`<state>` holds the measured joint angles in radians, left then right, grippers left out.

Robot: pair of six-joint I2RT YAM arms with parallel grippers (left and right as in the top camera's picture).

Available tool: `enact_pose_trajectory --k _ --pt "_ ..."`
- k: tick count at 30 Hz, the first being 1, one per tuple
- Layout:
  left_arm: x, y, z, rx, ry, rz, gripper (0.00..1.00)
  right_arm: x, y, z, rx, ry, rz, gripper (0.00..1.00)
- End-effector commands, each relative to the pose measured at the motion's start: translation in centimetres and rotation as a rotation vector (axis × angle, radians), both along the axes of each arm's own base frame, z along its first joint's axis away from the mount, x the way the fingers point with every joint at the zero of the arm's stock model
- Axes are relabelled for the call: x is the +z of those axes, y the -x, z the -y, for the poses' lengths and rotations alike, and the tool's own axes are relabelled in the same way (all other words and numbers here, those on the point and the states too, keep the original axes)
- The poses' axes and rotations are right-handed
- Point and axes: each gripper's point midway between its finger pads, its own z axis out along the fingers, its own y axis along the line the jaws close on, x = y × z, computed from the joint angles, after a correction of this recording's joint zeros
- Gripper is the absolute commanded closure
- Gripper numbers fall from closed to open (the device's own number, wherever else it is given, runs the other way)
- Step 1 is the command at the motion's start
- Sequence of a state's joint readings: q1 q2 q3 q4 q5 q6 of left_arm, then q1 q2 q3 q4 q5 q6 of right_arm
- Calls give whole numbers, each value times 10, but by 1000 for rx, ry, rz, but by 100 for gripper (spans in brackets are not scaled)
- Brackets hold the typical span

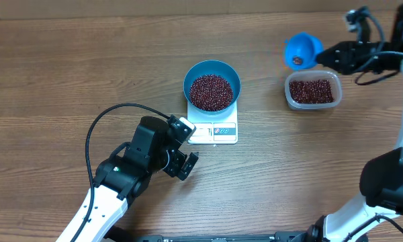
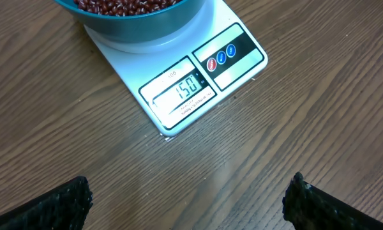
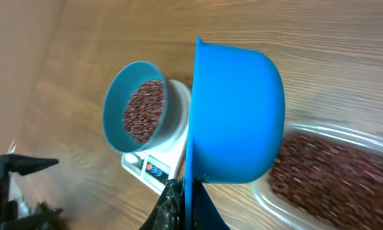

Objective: Scoop item into bowl and weigh 150g on scale
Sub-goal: 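Carry the blue scoop right to the clear bean tub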

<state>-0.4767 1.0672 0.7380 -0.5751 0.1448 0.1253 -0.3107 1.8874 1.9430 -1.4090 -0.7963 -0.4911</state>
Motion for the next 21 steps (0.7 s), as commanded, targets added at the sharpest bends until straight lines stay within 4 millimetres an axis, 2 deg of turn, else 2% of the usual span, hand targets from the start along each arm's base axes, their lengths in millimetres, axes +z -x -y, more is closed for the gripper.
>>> enact_pose_trajectory --k 1,13,18,21 --pt "-2 0 -1 16 1 -10 0 21 6 16 -37 69 59 96" --pt "-2 0 -1 16 1 -10 0 -18 16 70 -284 390 -168 96" --pt "-2 0 -1 16 1 -10 0 -27 22 79 -372 546 -248 96" --pt "-2 0 -1 16 1 -10 0 -32 22 75 -399 627 -269 96"
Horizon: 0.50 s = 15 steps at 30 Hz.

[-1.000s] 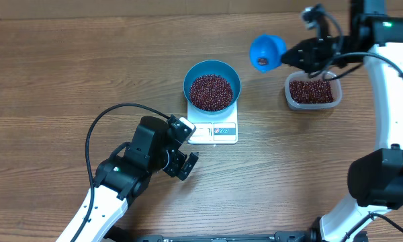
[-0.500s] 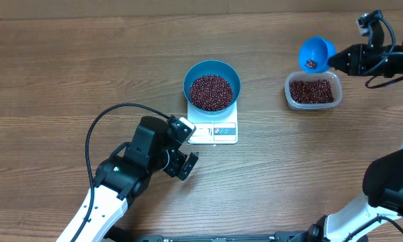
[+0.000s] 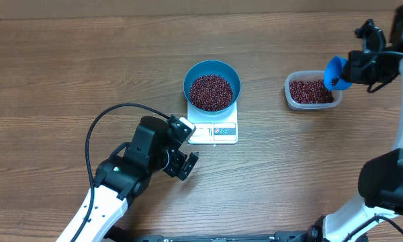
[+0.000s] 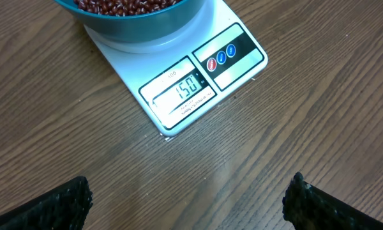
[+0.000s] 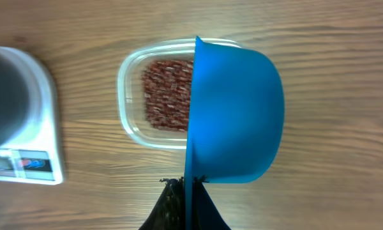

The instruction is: Scoop item into bowl and weigh 150g on scale

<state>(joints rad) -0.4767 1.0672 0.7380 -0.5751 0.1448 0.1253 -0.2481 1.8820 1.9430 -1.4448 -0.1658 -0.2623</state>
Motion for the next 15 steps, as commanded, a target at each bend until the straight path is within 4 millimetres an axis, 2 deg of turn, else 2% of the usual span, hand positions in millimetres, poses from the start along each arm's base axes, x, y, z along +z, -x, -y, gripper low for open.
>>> enact_pose_trajectory --k 1,5,10,15 --pt "-2 0 -1 16 1 -10 0 17 4 8 -86 182 9 96" --pt "-2 0 -1 16 1 -10 1 17 4 3 -131 335 -11 96" --pt "-2 0 -1 16 1 -10 0 32 3 0 -232 554 26 96" --pt "-2 0 -1 16 1 -10 0 37 0 -16 -234 600 63 96"
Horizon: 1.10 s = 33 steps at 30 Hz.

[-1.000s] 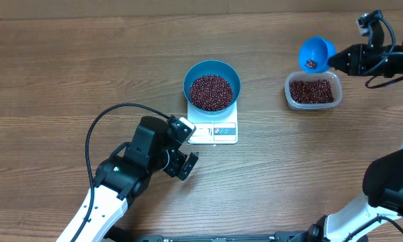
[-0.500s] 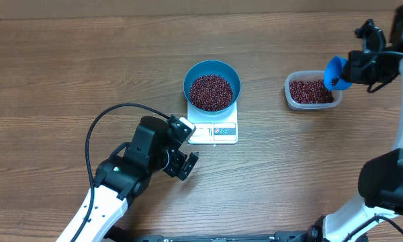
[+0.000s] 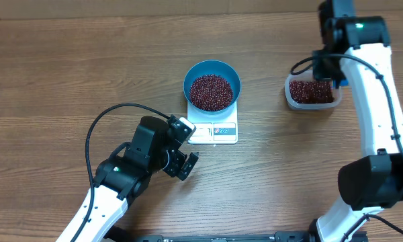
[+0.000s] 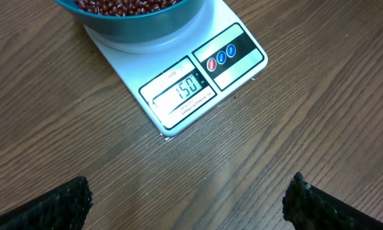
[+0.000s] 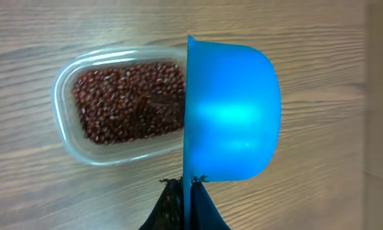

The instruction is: Scoop item into bowl and weigh 150g on scale

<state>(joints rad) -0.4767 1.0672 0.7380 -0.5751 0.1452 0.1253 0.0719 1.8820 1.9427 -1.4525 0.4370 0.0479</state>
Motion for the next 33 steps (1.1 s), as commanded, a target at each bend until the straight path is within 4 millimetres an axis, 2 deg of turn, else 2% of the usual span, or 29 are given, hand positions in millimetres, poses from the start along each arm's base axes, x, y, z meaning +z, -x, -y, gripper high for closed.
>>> enact_pose_trajectory --k 1,11,14,17,24,25,27,33 --pt "-2 0 -1 16 1 -10 1 27 3 7 -74 106 96 96" --pt "-2 0 -1 16 0 -9 0 29 3 4 -81 122 110 96" --pt "-2 0 -1 16 0 -9 0 25 2 -2 -71 82 108 96" --pt "-2 0 -1 16 0 -9 0 19 -1 -17 -40 -8 99 96" --pt "-2 0 -1 16 0 -9 0 11 -4 -71 134 -300 72 96" --pt "-2 0 -1 16 0 -9 1 19 -1 -80 157 -351 90 96" --pt "-2 0 -1 16 0 -9 0 36 5 -85 177 -385 133 96" --pt "-2 0 -1 16 0 -9 0 100 39 -85 234 -464 291 96"
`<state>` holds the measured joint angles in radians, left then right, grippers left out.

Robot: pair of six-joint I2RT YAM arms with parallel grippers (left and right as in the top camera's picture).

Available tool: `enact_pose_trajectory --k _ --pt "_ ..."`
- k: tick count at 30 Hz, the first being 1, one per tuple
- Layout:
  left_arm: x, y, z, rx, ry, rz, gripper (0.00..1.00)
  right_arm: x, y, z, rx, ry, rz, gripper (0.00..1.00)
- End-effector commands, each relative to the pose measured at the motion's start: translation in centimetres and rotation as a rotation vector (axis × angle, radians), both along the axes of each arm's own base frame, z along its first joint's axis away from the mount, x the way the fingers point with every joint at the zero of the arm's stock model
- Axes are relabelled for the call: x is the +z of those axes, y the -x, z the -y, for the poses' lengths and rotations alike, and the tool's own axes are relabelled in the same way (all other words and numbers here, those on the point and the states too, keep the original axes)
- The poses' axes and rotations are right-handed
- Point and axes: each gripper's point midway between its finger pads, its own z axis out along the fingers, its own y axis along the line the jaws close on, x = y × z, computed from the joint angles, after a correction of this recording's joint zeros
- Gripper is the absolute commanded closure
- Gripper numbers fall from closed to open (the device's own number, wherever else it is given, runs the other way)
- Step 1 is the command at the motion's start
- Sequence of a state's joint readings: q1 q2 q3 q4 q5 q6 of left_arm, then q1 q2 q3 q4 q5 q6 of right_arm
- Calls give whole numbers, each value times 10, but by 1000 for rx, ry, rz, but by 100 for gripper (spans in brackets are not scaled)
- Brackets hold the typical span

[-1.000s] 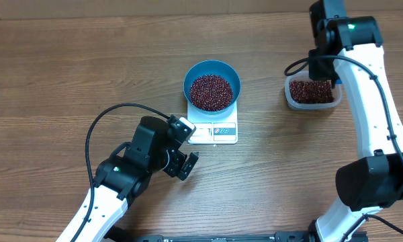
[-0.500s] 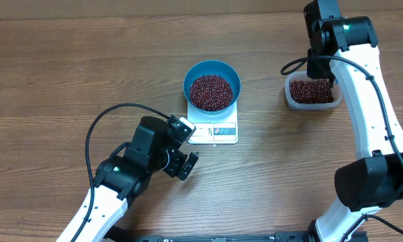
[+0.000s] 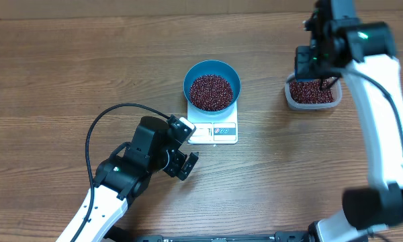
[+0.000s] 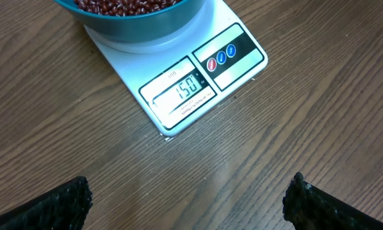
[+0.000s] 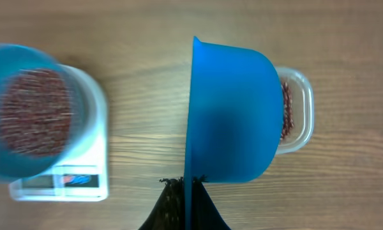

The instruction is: Scoop item into bowl and weigh 150g on scale

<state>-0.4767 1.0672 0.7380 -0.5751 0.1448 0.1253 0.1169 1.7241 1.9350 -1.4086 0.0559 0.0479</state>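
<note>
A blue bowl (image 3: 211, 86) heaped with red beans stands on the white scale (image 3: 221, 132). The scale's display (image 4: 182, 89) reads 150. My left gripper (image 3: 187, 163) hovers open just in front of the scale, its fingertips (image 4: 60, 203) wide apart over bare wood. My right gripper (image 5: 190, 186) is shut on the handle of the blue scoop (image 5: 233, 108), held over the left part of the clear bean container (image 3: 313, 93). The scoop's inside is turned away. In the overhead view the right arm hides the scoop.
The wooden table (image 3: 54, 67) stretches to the left and front. A black cable (image 3: 97, 128) loops from the left arm over the table. The bowl (image 5: 29, 112) and scale (image 5: 83, 182) show blurred at the left of the right wrist view, the container (image 5: 298, 115) behind the scoop.
The right wrist has turned and shifted slightly left over the container; the bowl and scale now show in its view. The scoop stays gripped. The left arm and the 150 reading are unchanged.
The scoop was first held up and left of the container with a few beans in it. It was then tilted at the container's right edge, then above the container, and now over its left part. The scale read 150 throughout, and the left gripper stayed open.
</note>
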Motion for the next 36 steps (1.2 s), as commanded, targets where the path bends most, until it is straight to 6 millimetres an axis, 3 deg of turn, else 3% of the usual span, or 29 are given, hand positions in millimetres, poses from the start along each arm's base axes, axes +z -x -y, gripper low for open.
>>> enact_pose_trajectory --k 1,6,12,20,28,36 --pt "-2 0 -1 16 1 -10 0 60 33 -4 53 -114 146 96" --pt "-2 0 -1 16 1 -10 1 69 67 0 140 -240 112 96" --pt "-2 0 -1 16 1 -10 0 48 80 15 150 -338 62 96" --pt "-2 0 -1 16 1 -10 0 -10 94 25 93 -425 -64 96" --pt "-2 0 -1 16 1 -10 0 -87 110 25 50 -470 -201 96" --pt "-2 0 -1 16 1 -10 0 -129 103 24 45 -484 -190 96"
